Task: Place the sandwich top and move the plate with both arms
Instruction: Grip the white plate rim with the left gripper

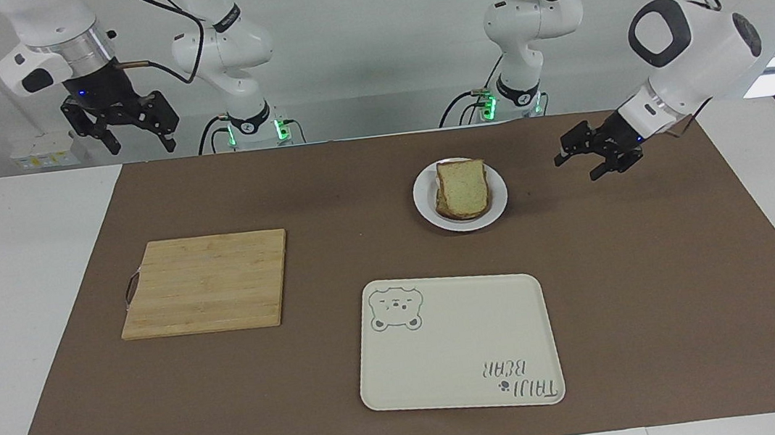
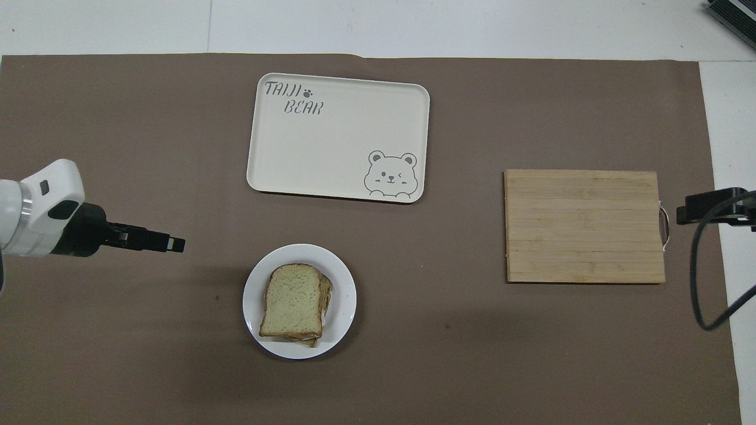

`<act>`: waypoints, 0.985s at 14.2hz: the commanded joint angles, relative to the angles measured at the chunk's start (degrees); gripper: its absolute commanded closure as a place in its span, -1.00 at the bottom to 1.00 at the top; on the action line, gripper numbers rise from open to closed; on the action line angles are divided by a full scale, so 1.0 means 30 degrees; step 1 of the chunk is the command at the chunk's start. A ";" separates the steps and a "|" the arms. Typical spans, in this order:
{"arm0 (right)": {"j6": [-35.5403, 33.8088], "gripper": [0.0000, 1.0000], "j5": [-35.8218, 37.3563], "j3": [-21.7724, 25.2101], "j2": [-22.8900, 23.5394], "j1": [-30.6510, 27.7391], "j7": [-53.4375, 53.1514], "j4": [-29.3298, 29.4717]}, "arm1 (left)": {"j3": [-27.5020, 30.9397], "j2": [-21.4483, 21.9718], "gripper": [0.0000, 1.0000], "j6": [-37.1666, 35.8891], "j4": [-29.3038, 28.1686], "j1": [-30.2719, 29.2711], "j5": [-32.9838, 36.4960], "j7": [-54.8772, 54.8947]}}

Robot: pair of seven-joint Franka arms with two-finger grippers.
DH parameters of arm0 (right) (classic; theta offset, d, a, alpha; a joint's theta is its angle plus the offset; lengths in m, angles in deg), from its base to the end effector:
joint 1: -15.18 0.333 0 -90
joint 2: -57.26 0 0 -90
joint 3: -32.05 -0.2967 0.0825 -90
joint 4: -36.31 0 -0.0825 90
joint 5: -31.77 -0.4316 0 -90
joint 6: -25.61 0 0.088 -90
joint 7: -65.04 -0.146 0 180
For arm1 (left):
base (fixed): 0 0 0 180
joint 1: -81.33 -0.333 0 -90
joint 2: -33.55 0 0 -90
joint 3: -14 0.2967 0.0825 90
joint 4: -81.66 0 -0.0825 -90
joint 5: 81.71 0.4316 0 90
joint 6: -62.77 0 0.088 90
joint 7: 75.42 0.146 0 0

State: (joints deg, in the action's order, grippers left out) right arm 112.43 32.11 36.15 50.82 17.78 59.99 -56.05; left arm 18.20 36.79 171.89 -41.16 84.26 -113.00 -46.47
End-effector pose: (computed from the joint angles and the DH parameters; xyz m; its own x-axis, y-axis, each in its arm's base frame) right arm 0.5634 -0.0176 0.6053 0.9934 -0.1141 0.0152 -0.1140 -0.9935 -0.0034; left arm 0.5507 -0.0445 0.3470 0.9696 -0.2434 0.0245 -0.2219 -0.8331 0.5066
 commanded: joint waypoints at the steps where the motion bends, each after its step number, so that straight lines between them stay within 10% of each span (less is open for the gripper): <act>1: -0.0084 -1.00 -0.0085 -0.0109 -0.0168 -0.0367 0.0655 -0.0061 | -0.0199 -0.1047 -1.00 0.1942 -0.1623 0.0048 -0.1580 0.2790; 7: 0.0063 -1.00 -0.0055 -0.0138 -0.0139 -0.0368 0.0568 -0.0032 | -0.0200 -0.1344 -0.97 0.4145 -0.4879 0.2359 -0.4159 0.3999; 10: 0.0034 -1.00 -0.0055 -0.0109 -0.0139 -0.0368 0.0539 -0.0031 | -0.0200 -0.1401 -0.14 0.4203 -0.5786 0.3065 -0.4597 0.4610; 14: 0.0005 -1.00 -0.0084 -0.0137 -0.0139 -0.0368 0.0539 -0.0031 | -0.0200 -0.2541 0.48 0.4438 -0.6579 0.2861 -0.6502 0.7949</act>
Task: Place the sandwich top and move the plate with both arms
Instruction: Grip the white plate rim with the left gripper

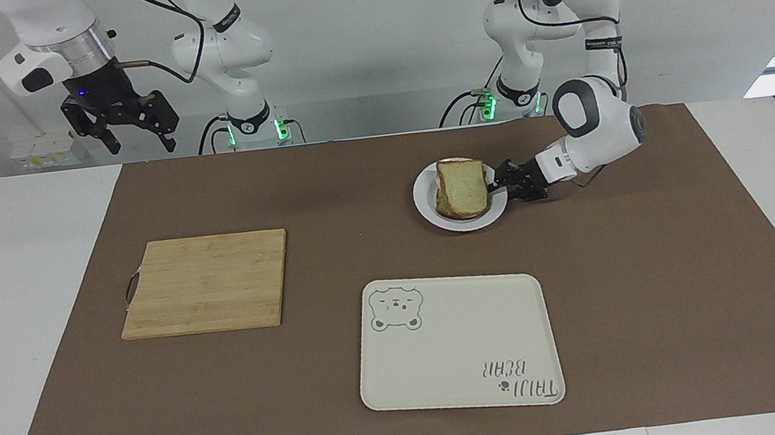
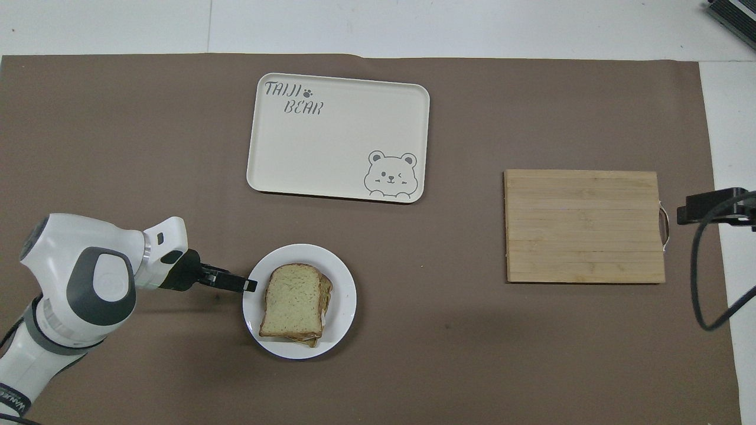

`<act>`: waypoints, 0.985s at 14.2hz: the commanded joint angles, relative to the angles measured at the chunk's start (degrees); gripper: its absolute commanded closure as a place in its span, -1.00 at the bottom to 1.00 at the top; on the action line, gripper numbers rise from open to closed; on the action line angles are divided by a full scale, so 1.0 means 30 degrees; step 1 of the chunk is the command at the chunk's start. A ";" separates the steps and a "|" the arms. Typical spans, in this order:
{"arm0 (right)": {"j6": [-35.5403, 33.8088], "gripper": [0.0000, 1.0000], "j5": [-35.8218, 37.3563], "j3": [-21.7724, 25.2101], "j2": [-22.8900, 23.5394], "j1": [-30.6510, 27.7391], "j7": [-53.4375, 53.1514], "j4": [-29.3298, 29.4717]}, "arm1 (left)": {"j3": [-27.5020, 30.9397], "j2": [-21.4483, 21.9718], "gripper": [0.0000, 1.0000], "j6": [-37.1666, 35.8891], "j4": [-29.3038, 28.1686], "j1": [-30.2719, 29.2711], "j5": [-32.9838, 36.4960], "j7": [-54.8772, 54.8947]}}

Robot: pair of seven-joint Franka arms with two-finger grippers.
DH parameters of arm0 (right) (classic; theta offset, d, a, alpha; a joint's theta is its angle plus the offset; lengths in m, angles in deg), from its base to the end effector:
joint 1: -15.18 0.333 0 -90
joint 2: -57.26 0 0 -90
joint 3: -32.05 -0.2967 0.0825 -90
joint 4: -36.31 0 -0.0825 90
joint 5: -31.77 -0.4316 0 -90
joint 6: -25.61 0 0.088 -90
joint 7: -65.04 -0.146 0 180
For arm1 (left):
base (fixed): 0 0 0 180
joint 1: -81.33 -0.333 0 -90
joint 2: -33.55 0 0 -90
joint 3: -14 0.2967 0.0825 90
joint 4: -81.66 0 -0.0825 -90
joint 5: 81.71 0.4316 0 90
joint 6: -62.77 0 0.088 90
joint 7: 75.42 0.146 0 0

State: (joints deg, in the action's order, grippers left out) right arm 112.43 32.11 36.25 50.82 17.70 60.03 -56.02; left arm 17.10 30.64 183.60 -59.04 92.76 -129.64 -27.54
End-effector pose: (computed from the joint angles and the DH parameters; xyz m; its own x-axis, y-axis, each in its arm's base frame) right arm 0.5634 -0.0194 0.6056 0.9931 -0.1165 0.0157 -0.1164 -0.9932 -0.0037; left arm 0.4524 -0.1260 0.1735 0.9250 -0.3799 -0.0009 -0.2866 -0.6992 0.6550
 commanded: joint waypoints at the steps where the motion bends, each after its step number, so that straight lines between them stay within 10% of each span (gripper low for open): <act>1: 0.0003 -1.00 -0.0085 -0.0170 -0.0138 -0.0341 0.0525 -0.0014 | 0.0167 -0.0696 0.75 0.0476 -0.0620 -0.0001 -0.1451 0.1877; 2: -0.0026 -1.00 -0.0085 -0.0170 -0.0138 -0.0312 0.0525 -0.0014 | 0.0167 -0.0727 1.00 0.0273 -0.0504 -0.0030 -0.1543 0.1851; 14: -0.0026 -1.00 -0.0085 -0.0170 -0.0138 -0.0312 0.0525 -0.0014 | 0.0226 -0.2043 1.00 -0.4385 0.4383 -0.2196 -0.1661 -0.1747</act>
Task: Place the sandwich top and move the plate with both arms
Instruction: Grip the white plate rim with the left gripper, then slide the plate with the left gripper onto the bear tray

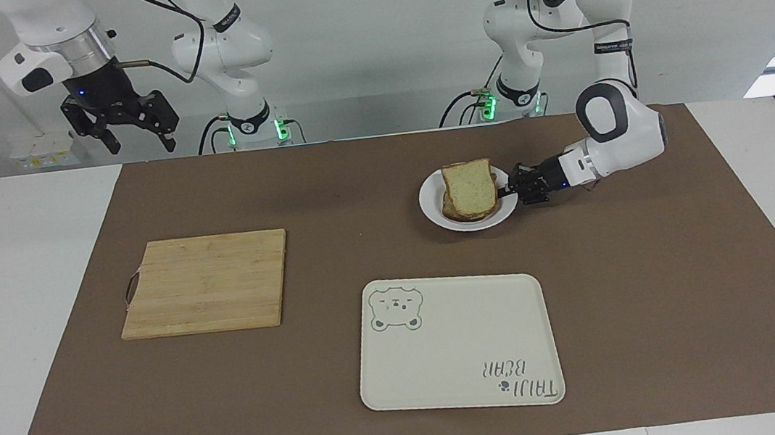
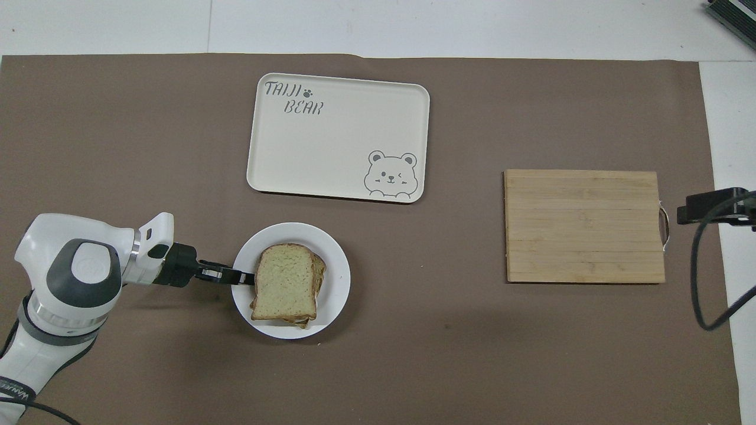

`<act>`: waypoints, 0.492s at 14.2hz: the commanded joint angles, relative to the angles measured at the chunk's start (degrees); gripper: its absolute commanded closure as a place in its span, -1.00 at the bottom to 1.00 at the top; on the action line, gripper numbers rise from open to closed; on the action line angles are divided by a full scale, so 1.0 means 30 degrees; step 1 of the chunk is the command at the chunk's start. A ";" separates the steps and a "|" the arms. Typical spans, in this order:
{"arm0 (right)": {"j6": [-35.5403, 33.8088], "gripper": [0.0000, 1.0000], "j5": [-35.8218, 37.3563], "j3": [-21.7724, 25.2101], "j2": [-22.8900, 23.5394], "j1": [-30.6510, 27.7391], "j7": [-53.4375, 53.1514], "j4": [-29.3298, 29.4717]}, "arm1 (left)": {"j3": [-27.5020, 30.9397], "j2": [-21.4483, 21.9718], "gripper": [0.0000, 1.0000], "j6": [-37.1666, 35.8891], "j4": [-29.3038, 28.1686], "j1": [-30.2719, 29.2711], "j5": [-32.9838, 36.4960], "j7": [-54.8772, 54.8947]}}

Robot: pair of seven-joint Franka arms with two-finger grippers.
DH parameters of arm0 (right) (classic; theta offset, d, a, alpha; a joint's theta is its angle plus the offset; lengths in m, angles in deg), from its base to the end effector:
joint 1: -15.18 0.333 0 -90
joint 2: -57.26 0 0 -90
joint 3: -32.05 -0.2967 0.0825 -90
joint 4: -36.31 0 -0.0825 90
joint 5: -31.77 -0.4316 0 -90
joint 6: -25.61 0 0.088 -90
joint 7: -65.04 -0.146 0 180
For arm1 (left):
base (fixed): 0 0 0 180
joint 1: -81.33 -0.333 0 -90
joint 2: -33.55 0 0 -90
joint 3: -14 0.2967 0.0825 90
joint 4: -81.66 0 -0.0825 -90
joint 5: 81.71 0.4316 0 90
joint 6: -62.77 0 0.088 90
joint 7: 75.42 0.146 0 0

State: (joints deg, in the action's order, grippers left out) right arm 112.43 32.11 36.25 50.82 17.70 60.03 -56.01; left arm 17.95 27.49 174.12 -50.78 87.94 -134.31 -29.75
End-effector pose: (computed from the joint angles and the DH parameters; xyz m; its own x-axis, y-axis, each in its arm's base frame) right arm 0.5634 -0.0194 0.6057 0.9931 -0.1165 0.0158 -0.1164 -0.9932 -0.0037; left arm 0.4990 -0.1051 0.2073 0.9607 -0.2776 -0.0100 -0.1740 -0.6294 0.7574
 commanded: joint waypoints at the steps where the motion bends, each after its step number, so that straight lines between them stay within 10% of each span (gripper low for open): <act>1: 0.0003 -1.00 -0.0085 -0.0169 -0.0138 -0.0312 0.0525 -0.0016 | -0.0058 -0.1404 1.00 -0.1839 0.2533 -0.0736 -0.0104 -0.1770; 7: -0.0026 -1.00 -0.0085 -0.0169 -0.0138 -0.0312 0.0525 -0.0016 | -0.0292 -0.4741 1.00 -0.3893 0.9150 -0.1616 0.0013 -0.5725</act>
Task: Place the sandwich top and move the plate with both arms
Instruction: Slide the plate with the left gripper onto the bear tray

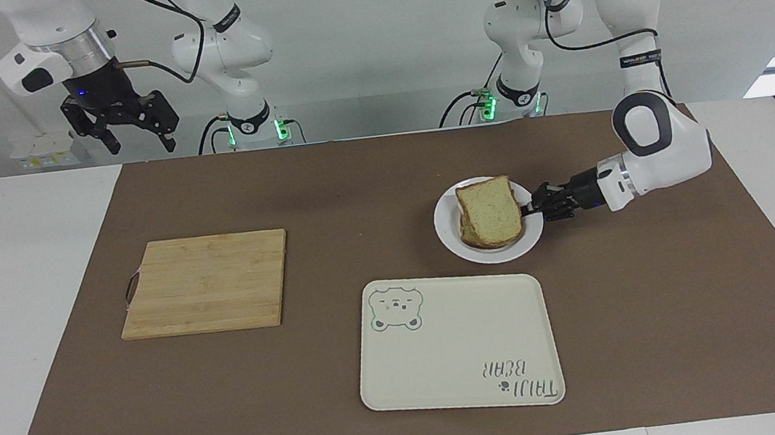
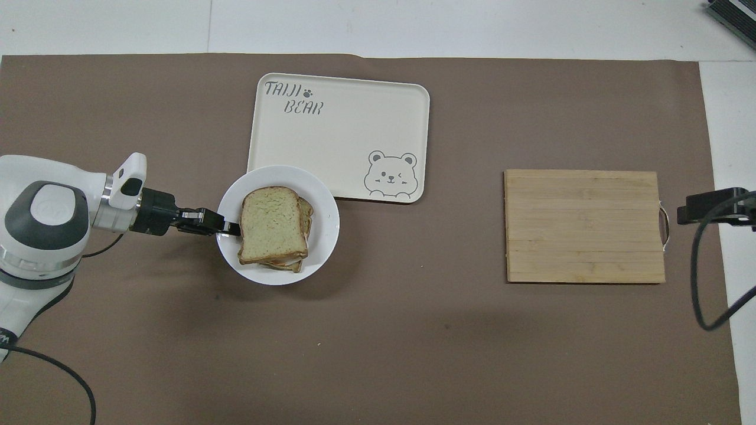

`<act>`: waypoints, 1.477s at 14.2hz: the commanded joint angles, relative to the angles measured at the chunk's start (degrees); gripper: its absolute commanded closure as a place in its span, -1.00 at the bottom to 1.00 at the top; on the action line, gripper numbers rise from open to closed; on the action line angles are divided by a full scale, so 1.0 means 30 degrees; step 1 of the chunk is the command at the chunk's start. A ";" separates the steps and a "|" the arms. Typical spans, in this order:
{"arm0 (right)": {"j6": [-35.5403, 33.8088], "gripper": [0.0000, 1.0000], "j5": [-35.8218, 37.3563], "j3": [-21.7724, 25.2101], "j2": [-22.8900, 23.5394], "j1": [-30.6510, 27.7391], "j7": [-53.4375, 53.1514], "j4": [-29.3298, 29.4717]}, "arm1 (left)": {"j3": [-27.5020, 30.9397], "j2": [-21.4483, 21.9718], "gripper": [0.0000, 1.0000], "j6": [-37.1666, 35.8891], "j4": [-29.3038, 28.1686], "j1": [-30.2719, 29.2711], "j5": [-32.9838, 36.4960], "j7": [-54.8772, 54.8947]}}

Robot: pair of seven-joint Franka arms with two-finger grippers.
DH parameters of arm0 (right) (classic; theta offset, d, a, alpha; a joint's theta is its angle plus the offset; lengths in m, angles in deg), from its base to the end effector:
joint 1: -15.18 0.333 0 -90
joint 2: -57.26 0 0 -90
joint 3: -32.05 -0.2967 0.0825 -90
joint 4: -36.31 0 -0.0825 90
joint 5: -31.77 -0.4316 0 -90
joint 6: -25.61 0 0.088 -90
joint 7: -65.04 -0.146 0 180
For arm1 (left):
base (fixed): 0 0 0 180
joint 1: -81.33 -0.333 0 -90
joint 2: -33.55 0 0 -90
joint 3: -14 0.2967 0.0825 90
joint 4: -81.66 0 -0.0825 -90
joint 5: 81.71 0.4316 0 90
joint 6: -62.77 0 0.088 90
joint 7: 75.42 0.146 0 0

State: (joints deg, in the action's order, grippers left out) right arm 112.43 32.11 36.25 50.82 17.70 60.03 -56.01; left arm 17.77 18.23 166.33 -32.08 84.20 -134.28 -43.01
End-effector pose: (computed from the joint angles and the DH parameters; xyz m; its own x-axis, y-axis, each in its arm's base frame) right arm 0.5634 -0.0194 0.6057 0.9931 -0.1165 0.0158 -0.1164 -0.9932 -0.0037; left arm 0.5929 -0.0871 0.2554 0.9835 -0.1538 -0.0956 -0.0223 -0.6269 0.7788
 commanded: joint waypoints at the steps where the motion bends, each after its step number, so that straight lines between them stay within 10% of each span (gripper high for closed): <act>1: 0.0003 -1.00 -0.0085 -0.0169 -0.0138 -0.0341 0.0525 -0.0016 | -0.0291 -0.2300 1.00 -0.1357 0.3947 -0.0310 -0.0025 -0.1833; 11: 0.0003 -1.00 -0.0085 -0.0169 -0.0138 -0.0312 0.0525 -0.0016 | -0.0730 -0.7400 1.00 -0.0980 1.1219 -0.0076 0.0004 -0.3567; 21: -0.0026 -1.00 -0.0085 -0.0169 -0.0138 -0.0312 0.0525 -0.0016 | -0.1522 -0.9338 1.00 0.2332 1.2687 0.0744 0.0150 -0.4211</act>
State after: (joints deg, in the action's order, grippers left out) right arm 112.43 32.11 36.25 50.82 17.70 60.03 -56.01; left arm 13.10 -8.83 172.47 3.39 85.77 -134.19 -53.87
